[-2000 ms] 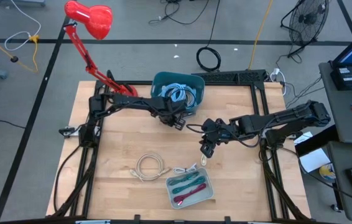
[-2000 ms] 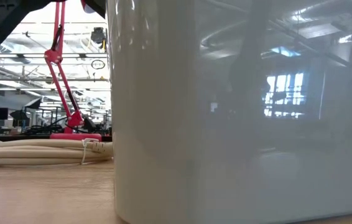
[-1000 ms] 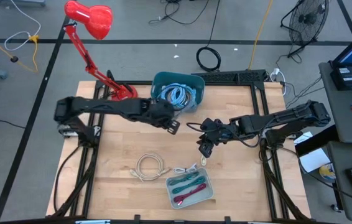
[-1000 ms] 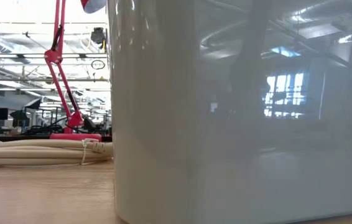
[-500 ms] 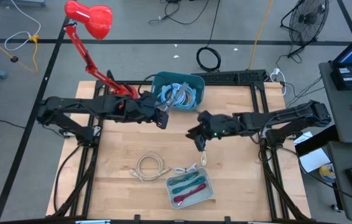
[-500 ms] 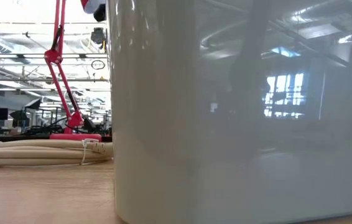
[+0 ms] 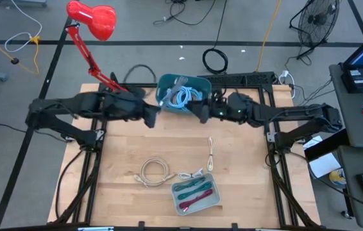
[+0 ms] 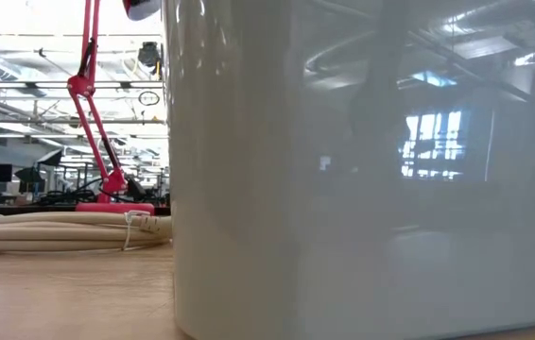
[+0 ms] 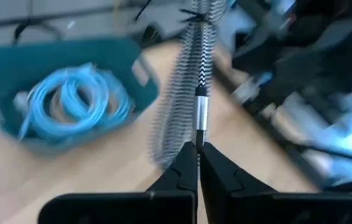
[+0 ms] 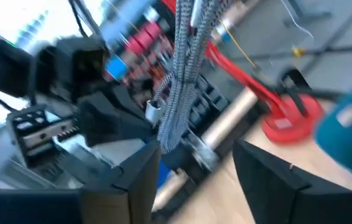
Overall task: Pick & Place USB Port
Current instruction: Put the black white charger cable into the gray bin
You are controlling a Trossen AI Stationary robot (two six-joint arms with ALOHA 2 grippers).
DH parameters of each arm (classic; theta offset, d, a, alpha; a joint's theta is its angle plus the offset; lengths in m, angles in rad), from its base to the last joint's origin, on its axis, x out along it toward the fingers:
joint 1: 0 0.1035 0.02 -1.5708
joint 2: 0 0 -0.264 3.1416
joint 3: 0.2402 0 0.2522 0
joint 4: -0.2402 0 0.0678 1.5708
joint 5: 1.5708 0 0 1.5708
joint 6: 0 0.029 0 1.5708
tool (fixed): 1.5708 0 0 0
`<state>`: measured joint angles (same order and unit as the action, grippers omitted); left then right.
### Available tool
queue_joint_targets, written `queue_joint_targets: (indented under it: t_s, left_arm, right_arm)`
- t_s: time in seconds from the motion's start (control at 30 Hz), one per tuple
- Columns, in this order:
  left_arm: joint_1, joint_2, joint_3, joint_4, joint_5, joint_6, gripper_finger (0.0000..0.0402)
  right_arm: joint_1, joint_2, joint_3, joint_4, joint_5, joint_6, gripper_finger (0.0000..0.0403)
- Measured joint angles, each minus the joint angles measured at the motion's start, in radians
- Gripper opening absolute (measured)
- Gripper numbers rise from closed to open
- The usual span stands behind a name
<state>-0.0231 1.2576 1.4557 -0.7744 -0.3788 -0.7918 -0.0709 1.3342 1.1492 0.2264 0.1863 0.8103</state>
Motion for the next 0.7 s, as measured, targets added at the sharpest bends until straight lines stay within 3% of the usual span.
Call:
queue_joint_targets:
  t_s: [0.23, 0.43, 0.7]
  left_arm:
    - [0.026, -0.079, 0.000, 0.045, 0.041, 0.102, 0.0000]
    - [0.031, -0.056, 0.000, 0.140, 0.162, 0.130, 0.0000]
    - [0.029, -0.022, -0.002, 0.165, 0.223, 0.154, 0.0000]
  right_arm:
    - [-0.002, 0.020, -0.001, 0.215, 0.029, -0.034, 0.0230]
    - [0.027, 0.098, 0.000, 0.337, 0.031, -0.014, 0.0235]
    - [0.065, 0.187, 0.000, 0.482, 0.053, 0.016, 0.0235]
